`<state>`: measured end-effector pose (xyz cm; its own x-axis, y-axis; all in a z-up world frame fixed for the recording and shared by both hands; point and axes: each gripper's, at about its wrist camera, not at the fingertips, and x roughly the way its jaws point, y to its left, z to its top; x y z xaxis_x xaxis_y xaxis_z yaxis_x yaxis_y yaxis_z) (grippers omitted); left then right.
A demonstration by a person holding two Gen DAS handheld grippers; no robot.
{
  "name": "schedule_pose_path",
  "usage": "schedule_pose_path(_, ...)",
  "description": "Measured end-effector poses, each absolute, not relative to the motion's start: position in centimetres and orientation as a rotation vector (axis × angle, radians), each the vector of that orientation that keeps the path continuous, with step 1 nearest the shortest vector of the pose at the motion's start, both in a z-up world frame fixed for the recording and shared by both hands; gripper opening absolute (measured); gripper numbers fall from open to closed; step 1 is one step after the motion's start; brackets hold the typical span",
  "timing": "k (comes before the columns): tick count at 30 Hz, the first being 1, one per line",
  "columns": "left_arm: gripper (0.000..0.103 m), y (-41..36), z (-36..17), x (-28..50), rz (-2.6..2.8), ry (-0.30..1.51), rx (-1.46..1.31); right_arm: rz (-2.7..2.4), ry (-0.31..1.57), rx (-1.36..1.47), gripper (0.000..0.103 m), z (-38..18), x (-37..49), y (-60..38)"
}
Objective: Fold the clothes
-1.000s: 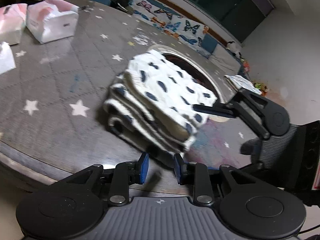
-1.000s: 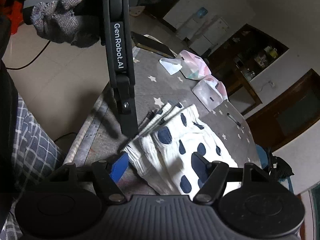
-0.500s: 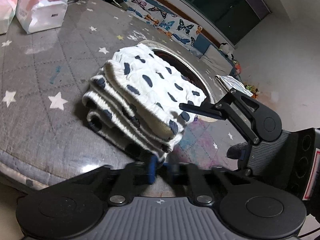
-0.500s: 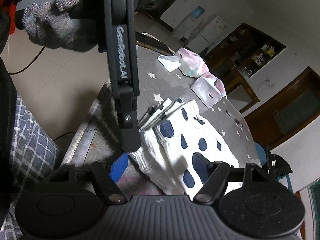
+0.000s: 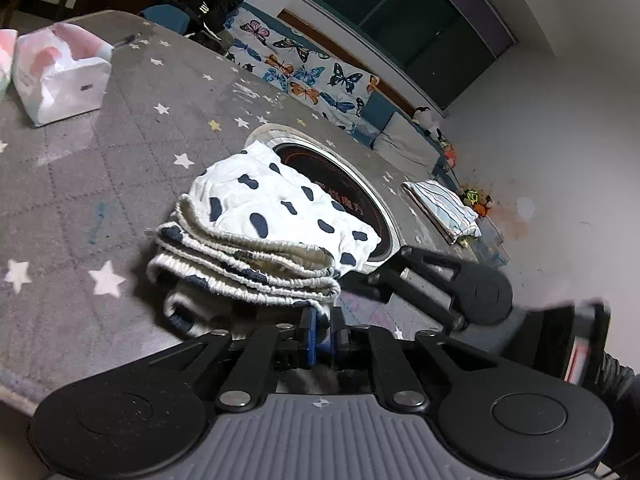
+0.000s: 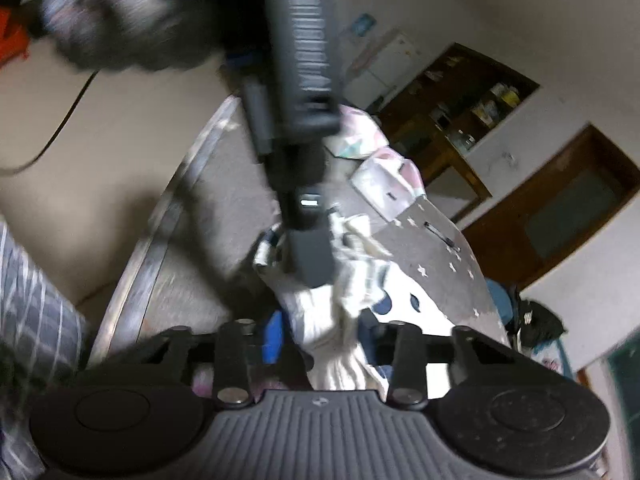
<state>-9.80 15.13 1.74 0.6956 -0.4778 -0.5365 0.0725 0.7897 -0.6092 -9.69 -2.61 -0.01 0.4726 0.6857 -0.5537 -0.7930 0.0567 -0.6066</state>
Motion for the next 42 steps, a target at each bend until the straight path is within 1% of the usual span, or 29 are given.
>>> schedule_pose_path(1,0.018,15.5,1.8,-10.2,-0.321,0.739,-0.598,1.129,0.143,-0.997,0.032,0.3,-9.4,-2.5)
schedule_pose_path(2,0.026,15.8,1.9,-10.7,-0.301,0.731,-0.609,1.129,0.158,-0.976,0.031,0.5,-9.1,-2.5)
schedule_pose_path(3,0.036,16.2,1.9,-11.1,-0.278,0.724,-0.622,1.129,0.174,-0.961,0.03,0.7,-8.9,-2.4)
schedule_pose_path(5,0.046,17.0,1.8,-11.9,-0.226,0.705,-0.654,1.128,0.201,-0.932,0.029,0.9,-8.5,-2.3)
schedule_pose_path(8,0.052,17.8,0.8,-12.5,-0.173,0.676,-0.79,1.118,0.215,-0.906,0.028,1.1,-8.3,-2.3)
schedule_pose_path(9,0.057,18.0,0.4,-12.6,-0.166,0.666,-0.842,1.113,0.219,-0.898,0.028,1.2,-8.3,-2.3)
schedule_pose_path(11,0.061,18.3,-0.4,-12.6,-0.151,0.646,-0.935,1.104,0.228,-0.879,0.028,1.3,-8.4,-2.3)
schedule_pose_path(12,0.066,18.3,-0.7,-12.6,-0.143,0.636,-0.972,1.099,0.234,-0.873,0.028,1.4,-8.4,-2.3)
schedule_pose_path(14,0.071,18.1,-1.2,-12.6,-0.137,0.623,-1.029,1.093,0.24,-0.857,0.028,1.4,-8.8,-2.6)
schedule_pose_path(17,0.072,17.8,-1.2,-12.2,-0.143,0.627,-1.043,1.093,0.255,-0.831,0.028,1.5,-9.0,-2.8)
schedule_pose_path(21,0.076,17.5,-1.2,-11.6,-0.12,0.635,-1.056,1.098,0.261,-0.82,0.028,1.5,-9.1,-3.0)
schedule_pose_path(25,0.077,17.4,-1.4,-11.0,-0.065,0.613,-1.126,1.1,0.257,-0.838,0.028,1.2,-9.3,-2.9)
schedule_pose_path(31,0.077,17.1,-1.8,-11.0,-0.025,0.611,-1.161,1.07,0.275,-0.792,0.028,1.5,-8.9,-2.5)
schedule_pose_path(34,0.082,16.9,-2.0,-11.0,-0.006,0.611,-1.177,1.064,0.296,-0.755,0.027,1.8,-8.6,-2.4)
schedule_pose_path(42,0.083,16.5,-2.8,-10.8,0.036,0.618,-1.225,1.063,0.319,-0.7,0.028,2.0,-9.3,-2.4)
